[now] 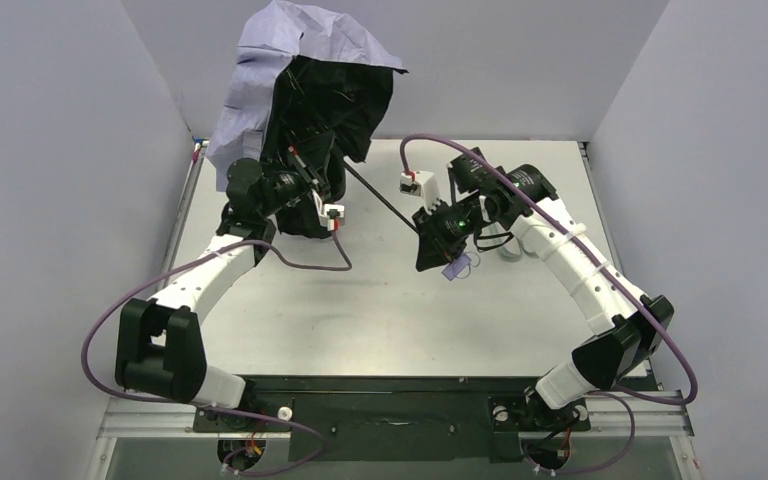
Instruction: Open the umbrella
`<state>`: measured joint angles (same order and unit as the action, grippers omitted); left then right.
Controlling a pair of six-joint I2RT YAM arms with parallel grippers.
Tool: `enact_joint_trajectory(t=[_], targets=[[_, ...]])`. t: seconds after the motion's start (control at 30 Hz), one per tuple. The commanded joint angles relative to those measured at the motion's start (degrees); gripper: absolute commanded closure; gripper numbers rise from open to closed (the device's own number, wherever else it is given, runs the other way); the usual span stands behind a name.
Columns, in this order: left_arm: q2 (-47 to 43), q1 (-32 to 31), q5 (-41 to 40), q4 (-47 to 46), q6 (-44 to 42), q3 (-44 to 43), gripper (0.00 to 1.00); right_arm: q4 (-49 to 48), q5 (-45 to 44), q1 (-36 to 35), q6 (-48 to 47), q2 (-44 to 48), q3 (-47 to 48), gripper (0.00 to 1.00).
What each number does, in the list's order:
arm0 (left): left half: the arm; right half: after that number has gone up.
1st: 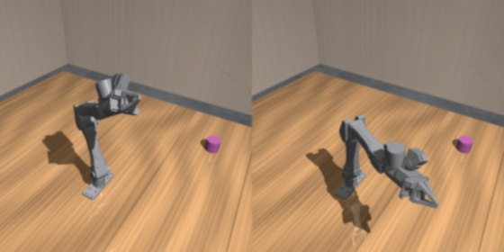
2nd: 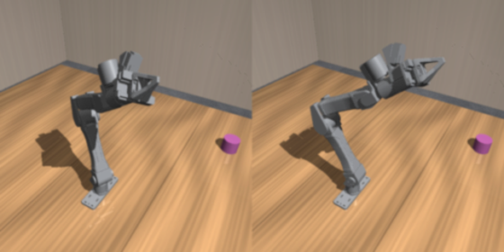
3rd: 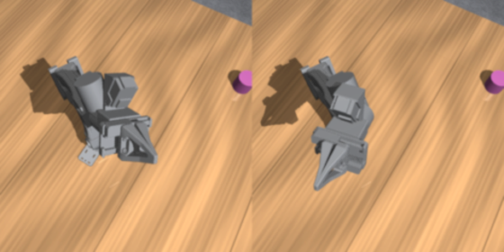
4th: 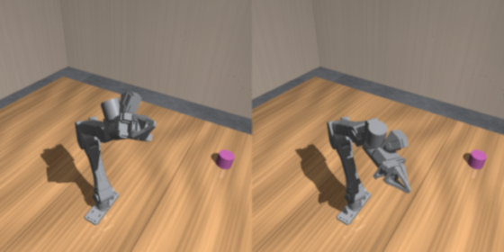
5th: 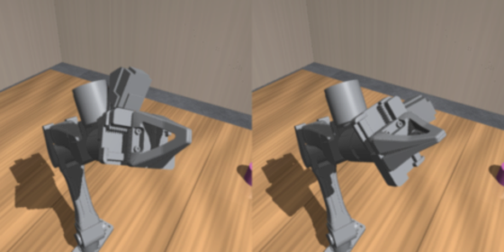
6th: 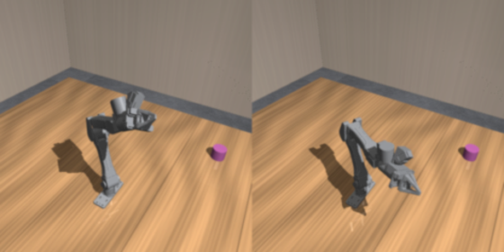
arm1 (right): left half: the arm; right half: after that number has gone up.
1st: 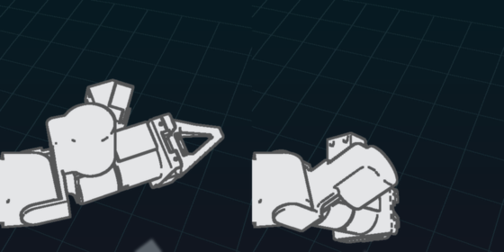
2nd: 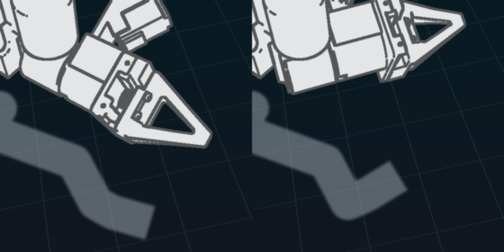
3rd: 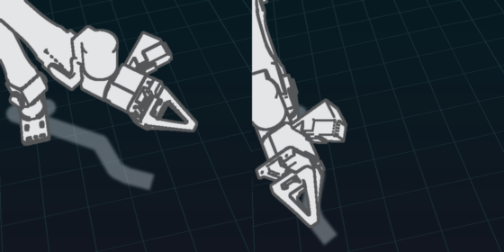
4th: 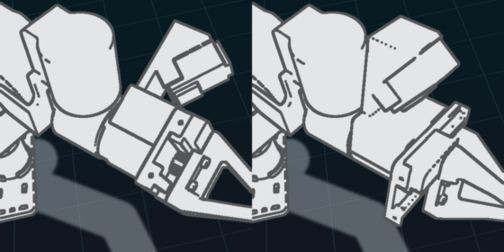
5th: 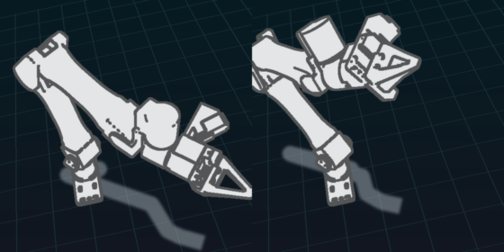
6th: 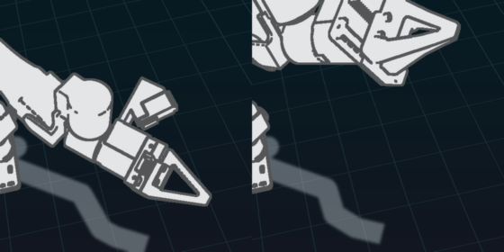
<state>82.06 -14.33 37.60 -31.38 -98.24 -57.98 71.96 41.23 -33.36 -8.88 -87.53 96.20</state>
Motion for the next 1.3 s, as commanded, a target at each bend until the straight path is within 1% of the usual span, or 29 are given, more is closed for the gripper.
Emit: enact_joint_trajectory(t=[0.0, 0.1, 0.3, 0.53, 0.7, 0.93, 1.1, 1.27], targets=[[4.75, 11.6, -21.34, -7.61, -6.63, -2.84, 0.91, 17.12, 4.55, -1.38, -8.46, 7.46, -0.05, 1.0], [6.35, 13.81, -22.39, -8.27, -7.35, -3.67, 0.88, 17.87, 4.04, -1.23, -8.74, 8.41, -1.01, 1.0], [8.61, 17.19, -24.44, -7.82, -7.32, -5.76, 0.85, 17.86, 4.12, -0.77, -8.31, 9.84, -2.6, 1.0], [10.57, 17.56, -25.78, -7.9, -7.13, -8.18, 0.89, 17.67, 4.13, -0.45, -8.11, 10.41, -2.82, 1.0], [12.84, 17.65, -28.06, -8.43, -6.77, -10.72, 0.89, 17.21, 3.98, -0.03, -7.44, 10.94, -3.3, 1.0], [15.29, 19.01, -29.27, -9.85, -6.36, -14.05, 0.91, 16.37, 2.73, 1.01, -7.11, 11.55, -4.37, 1.0], [18.08, 20.7, -30.68, -11.91, -6.22, -18.25, 0.91, 16.19, 0.35, 1.02, -7.6, 11.6, -5.16, 1.0], [19.95, 22.35, -31.21, -11.85, -5.52, -22.27, 0.91, 16.14, -1.19, 1.01, -8.63, 11.99, -6.37, 1.0]])
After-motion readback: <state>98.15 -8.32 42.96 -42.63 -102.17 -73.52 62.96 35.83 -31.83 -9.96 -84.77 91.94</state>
